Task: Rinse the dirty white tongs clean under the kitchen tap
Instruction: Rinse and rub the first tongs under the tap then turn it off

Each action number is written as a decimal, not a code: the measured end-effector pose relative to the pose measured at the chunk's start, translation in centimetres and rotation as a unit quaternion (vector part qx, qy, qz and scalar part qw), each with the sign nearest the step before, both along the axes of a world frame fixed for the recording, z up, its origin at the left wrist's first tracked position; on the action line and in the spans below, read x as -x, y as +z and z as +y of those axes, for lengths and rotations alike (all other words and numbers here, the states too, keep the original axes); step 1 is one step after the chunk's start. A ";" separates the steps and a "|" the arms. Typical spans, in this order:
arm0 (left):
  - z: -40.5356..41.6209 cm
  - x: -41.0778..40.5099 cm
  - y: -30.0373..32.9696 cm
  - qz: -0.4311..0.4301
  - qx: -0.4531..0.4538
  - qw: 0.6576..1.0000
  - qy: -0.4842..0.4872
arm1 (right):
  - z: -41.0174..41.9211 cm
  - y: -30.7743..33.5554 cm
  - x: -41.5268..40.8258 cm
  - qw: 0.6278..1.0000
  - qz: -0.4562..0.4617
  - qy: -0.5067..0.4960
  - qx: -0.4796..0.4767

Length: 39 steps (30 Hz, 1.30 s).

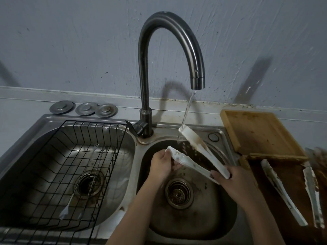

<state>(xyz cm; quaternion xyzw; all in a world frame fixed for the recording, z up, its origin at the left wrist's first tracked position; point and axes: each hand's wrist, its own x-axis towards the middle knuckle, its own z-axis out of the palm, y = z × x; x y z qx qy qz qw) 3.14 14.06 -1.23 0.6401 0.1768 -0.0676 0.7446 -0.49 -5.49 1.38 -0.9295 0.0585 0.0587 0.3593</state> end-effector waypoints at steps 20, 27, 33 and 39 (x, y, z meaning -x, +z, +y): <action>-1.6 -1.5 2.2 -0.006 0.018 0.996 0.086 | 1.7 -1.1 -0.1 0.994 -0.047 -0.087 -0.036; -0.5 -2.5 3.3 -0.078 -0.059 0.993 0.059 | 3.2 -1.3 -0.3 0.988 -0.049 -0.106 -0.103; -0.9 -2.6 4.3 -0.138 -0.062 0.988 0.043 | 4.5 -2.2 -0.8 0.977 -0.019 -0.116 -0.177; -1.5 -2.7 3.7 -0.128 -0.013 0.990 0.052 | 4.9 -2.8 -0.9 0.978 -0.033 -0.109 -0.174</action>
